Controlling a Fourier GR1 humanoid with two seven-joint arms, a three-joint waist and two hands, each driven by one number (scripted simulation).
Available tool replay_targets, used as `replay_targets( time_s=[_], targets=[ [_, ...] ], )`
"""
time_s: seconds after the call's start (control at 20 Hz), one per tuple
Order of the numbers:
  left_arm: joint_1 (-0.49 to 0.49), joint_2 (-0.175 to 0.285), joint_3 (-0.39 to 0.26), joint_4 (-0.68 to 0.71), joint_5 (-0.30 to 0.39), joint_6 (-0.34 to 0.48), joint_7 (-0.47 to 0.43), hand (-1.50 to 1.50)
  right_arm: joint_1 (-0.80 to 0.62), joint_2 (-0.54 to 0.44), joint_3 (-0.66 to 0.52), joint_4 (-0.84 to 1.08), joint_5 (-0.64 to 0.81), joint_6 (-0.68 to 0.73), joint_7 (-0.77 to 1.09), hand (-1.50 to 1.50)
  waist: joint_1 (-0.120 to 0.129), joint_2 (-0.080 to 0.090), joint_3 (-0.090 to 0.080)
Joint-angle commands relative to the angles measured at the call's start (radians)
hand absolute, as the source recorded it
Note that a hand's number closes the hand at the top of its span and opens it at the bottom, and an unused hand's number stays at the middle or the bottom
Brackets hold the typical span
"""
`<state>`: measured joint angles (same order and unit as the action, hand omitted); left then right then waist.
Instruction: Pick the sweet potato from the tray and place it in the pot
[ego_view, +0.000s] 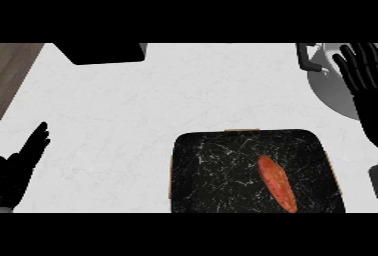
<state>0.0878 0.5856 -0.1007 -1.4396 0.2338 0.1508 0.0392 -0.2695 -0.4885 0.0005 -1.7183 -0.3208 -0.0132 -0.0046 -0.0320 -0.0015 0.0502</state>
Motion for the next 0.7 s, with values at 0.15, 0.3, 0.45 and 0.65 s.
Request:
replay_targets(
  time_s=[0.15, 0.3, 0.45, 0.65],
  targets=[
    [-0.092, -0.095, -0.106, -0.025, 0.007, -0.062, 0.014, 0.00, 0.118, -0.004, 0.230, 0.011, 0.022, 0.191, 0.065, 1.50, 0.012, 0.009, -0.052],
    [-0.062, -0.126, -0.141, -0.025, 0.035, -0.089, 0.037, 0.00, 0.048, -0.256, 0.199, -0.028, 0.361, 0.157, 0.031, 1.50, -0.034, -0.016, -0.072],
    [-0.097, -0.194, -0.160, 0.006, 0.055, -0.085, 0.054, 0.00, 0.286, 0.033, 0.191, -0.113, 0.354, -0.116, -0.195, -1.50, -0.054, -0.007, -0.048],
    [-0.163, -0.210, -0.178, 0.021, 0.045, -0.106, 0.091, 0.00, 0.442, 0.127, 0.183, -0.206, 0.240, -0.093, -0.402, -1.50, -0.016, -0.003, -0.049]
  ],
)
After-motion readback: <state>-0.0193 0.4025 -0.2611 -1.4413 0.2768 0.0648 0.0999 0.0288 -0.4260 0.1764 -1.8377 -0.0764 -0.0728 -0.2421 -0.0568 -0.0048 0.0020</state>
